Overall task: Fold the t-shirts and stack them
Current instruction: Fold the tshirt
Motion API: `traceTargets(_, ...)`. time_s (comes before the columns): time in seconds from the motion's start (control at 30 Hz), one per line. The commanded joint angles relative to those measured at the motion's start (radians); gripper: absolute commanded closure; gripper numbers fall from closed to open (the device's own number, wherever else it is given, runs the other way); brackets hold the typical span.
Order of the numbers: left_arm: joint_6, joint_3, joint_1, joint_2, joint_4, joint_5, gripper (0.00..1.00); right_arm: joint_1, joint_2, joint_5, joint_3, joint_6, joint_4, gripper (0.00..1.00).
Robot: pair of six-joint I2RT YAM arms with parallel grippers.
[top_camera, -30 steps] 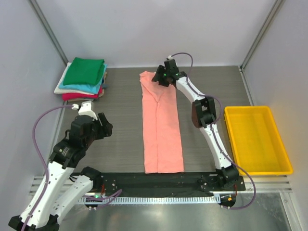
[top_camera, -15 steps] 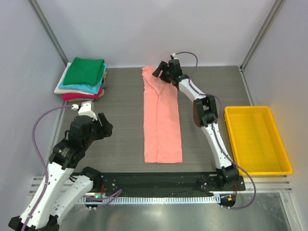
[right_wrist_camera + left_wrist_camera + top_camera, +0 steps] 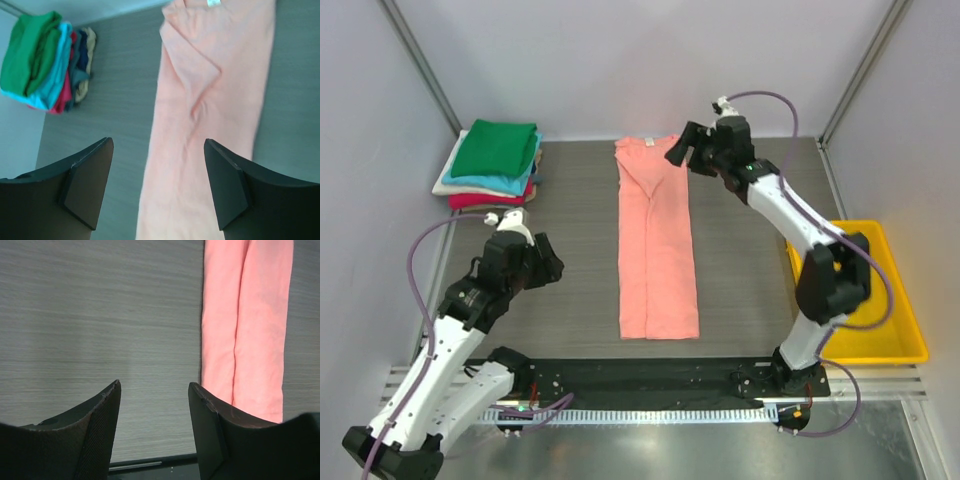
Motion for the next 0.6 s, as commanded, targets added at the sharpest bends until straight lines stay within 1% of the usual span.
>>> traceTargets(0.0,-0.097,-0.058,-0.035,0.036,0.072,0.059,0.43,-0.003,-0.164,0.087,-0.311,0.0,-0.071,0.21)
traceTargets(0.03,-0.125,-0.073,-0.049,0.043,0.089,0.059,0.43,-0.002,-0.261,0.087,-0.382,0.006,-0.071,0.21)
traceTargets(0.07,-0.135,-0.104,-0.066,0.062,0.104,0.058,0.43,0.0,-0.303,0.096,-0.516,0.012,-0.07,0.21)
traceTargets(0.13,-0.154,-0.131,-0.115,0.083,0.141,0.044,0.43,0.003,-0.433,0.11,-0.638,0.028,-0.065,0.21)
traceTargets(0.17,-0.171,-0.157,-0.141,0.105,0.156,0.039,0.44,0.004,-0.475,0.107,-0.734,0.043,-0.065,0.21)
traceTargets(0.23,-0.188,-0.185,-0.164,0.122,0.173,0.041,0.44,0.007,-0.544,0.084,-0.813,0.06,-0.071,0.2)
traceTargets(0.27,-0.204,-0.213,-0.184,0.131,0.184,0.047,0.44,0.009,-0.61,0.075,-0.879,0.07,-0.074,0.21)
traceTargets(0.37,-0.243,-0.274,-0.223,0.137,0.242,0.068,0.44,0.018,-0.698,0.026,-0.982,0.116,-0.081,0.21)
traceTargets(0.47,-0.275,-0.322,-0.258,0.152,0.294,0.075,0.44,0.047,-0.732,-0.006,-1.051,0.171,-0.096,0.23)
traceTargets(0.57,-0.309,-0.358,-0.298,0.163,0.33,0.072,0.44,0.115,-0.775,0.006,-1.112,0.248,-0.096,0.24)
